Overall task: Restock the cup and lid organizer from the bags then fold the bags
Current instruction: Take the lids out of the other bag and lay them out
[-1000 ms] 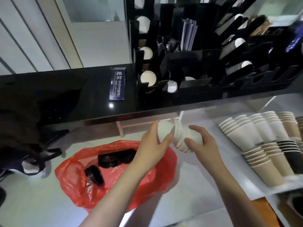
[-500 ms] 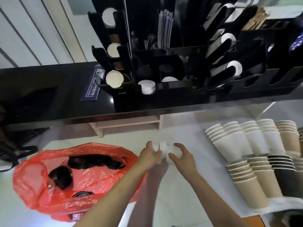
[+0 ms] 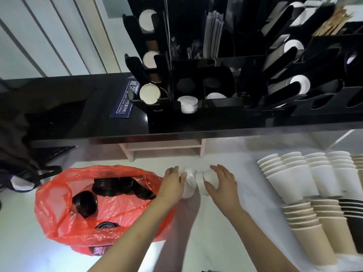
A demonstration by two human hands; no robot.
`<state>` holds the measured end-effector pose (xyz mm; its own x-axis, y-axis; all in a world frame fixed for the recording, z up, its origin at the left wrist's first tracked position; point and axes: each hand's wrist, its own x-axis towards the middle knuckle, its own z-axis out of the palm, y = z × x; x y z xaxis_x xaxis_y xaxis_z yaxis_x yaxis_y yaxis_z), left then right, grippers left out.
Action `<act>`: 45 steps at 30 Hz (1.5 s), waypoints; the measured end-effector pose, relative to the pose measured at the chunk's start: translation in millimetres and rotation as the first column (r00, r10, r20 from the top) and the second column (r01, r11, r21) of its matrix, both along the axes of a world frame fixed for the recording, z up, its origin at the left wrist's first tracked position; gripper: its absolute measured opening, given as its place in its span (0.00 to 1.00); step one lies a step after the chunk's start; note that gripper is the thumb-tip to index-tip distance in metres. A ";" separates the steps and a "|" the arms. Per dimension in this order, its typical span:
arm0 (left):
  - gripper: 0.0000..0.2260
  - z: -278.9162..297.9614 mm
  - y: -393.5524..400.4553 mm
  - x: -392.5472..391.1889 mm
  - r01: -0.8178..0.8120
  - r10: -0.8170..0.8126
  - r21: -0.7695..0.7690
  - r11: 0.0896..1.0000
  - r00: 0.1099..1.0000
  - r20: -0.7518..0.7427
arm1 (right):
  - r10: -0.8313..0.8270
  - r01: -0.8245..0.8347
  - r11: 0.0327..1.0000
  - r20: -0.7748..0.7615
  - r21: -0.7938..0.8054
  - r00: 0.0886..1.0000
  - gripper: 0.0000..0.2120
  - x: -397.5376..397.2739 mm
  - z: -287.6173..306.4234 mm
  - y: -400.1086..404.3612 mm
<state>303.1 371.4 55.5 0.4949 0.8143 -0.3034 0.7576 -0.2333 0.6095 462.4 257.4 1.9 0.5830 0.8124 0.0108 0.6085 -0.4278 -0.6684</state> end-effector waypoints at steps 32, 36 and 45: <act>0.13 -3.6 94.7 -247.4 -0.116 0.100 0.255 0.960 0.992 0.074 | 0.490 -0.491 0.851 -0.052 -0.187 0.870 0.21 -191.9 40.3 119.5; 0.17 0.5 116.6 -260.2 -0.035 0.024 0.268 0.963 0.999 0.042 | 0.537 -0.514 0.780 -0.039 -0.357 0.843 0.25 -191.5 35.5 134.6; 0.27 -6.2 144.8 -268.1 0.165 -0.122 0.244 0.956 0.976 -0.180 | 0.535 -0.453 0.801 0.127 -0.391 0.835 0.30 -188.3 47.8 153.9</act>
<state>35.0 516.2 49.4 0.5738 0.7991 -0.1794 0.7879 -0.4788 0.3873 274.1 411.4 49.7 0.1154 0.9654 -0.2339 0.9102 -0.1971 -0.3643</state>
